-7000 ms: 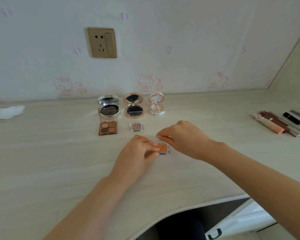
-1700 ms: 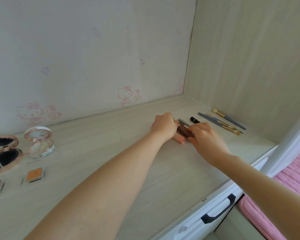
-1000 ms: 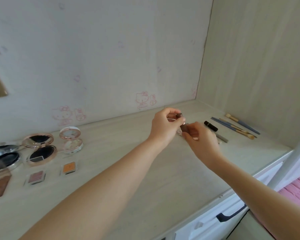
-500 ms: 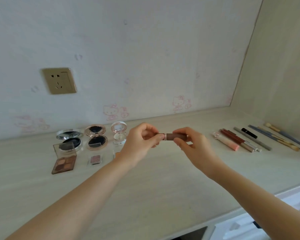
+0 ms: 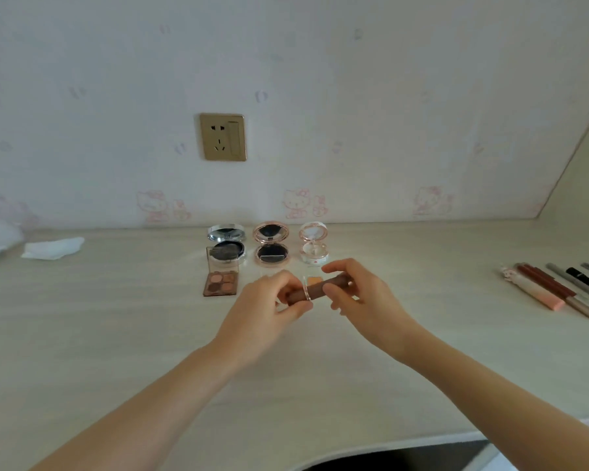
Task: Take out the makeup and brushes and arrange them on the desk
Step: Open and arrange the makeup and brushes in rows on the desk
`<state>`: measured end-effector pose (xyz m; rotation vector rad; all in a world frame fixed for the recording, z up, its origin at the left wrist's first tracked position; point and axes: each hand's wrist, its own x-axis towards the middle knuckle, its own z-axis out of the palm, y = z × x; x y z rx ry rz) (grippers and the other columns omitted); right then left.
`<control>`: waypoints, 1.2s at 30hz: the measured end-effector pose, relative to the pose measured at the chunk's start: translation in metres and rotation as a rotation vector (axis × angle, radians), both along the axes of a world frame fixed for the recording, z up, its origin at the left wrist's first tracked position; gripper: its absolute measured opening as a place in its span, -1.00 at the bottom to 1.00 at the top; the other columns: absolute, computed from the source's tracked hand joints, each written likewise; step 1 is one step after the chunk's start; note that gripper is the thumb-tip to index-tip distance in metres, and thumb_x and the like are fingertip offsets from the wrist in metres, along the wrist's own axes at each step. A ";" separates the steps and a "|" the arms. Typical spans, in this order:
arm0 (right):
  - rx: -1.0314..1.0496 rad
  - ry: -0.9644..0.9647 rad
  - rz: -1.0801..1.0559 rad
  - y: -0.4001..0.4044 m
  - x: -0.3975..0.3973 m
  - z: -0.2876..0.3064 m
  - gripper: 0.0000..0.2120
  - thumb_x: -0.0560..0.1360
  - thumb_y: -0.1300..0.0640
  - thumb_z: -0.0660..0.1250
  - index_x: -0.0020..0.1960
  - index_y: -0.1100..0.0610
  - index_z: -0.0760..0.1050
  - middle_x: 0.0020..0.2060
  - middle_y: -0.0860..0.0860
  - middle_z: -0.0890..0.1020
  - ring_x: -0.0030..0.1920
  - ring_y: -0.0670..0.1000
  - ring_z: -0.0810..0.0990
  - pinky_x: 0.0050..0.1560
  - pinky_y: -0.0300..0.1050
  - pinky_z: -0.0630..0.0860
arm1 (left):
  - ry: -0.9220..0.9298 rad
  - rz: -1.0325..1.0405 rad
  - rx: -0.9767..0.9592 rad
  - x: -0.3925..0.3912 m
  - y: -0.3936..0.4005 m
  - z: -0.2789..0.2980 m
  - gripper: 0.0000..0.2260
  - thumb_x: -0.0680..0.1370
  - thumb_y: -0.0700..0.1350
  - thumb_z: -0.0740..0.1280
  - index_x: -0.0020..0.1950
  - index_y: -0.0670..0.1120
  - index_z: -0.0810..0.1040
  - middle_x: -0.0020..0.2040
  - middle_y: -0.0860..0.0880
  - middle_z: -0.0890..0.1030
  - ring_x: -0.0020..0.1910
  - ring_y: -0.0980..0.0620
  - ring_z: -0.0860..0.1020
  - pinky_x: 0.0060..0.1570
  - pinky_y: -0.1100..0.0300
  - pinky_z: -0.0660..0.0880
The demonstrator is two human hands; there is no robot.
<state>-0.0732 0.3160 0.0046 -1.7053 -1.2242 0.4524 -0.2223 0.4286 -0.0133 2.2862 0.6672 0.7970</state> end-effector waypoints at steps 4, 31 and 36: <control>-0.123 0.244 0.145 0.007 -0.014 0.001 -0.83 0.59 0.08 0.23 0.03 0.12 0.56 -0.31 -0.06 0.63 -0.30 -0.09 0.59 -0.25 -0.20 0.53 | 0.052 0.042 0.138 -0.029 0.005 -0.010 -0.82 0.44 0.07 0.44 -0.03 0.14 0.50 -0.15 0.12 0.55 -0.10 0.19 0.48 -0.05 0.15 0.45; 0.263 0.247 0.050 0.024 -0.067 -0.038 -0.78 0.47 0.22 0.40 0.03 -0.06 0.60 -0.13 -0.08 0.66 0.00 -0.02 0.63 0.07 -0.02 0.56 | 0.029 -0.007 0.101 -0.049 -0.003 -0.035 -0.82 0.60 -0.02 0.21 0.19 0.03 0.44 0.02 0.13 0.49 0.02 0.20 0.47 -0.03 0.31 0.39; 0.286 0.309 0.104 0.024 -0.068 -0.037 -0.84 0.50 0.29 0.35 0.00 0.08 0.59 -0.16 0.02 0.68 -0.02 -0.03 0.64 0.01 -0.21 0.54 | 0.101 -0.030 0.143 -0.051 -0.004 -0.037 -0.81 0.56 0.18 0.02 0.03 0.12 0.30 -0.13 0.13 0.40 -0.14 0.16 0.43 -0.17 0.23 0.37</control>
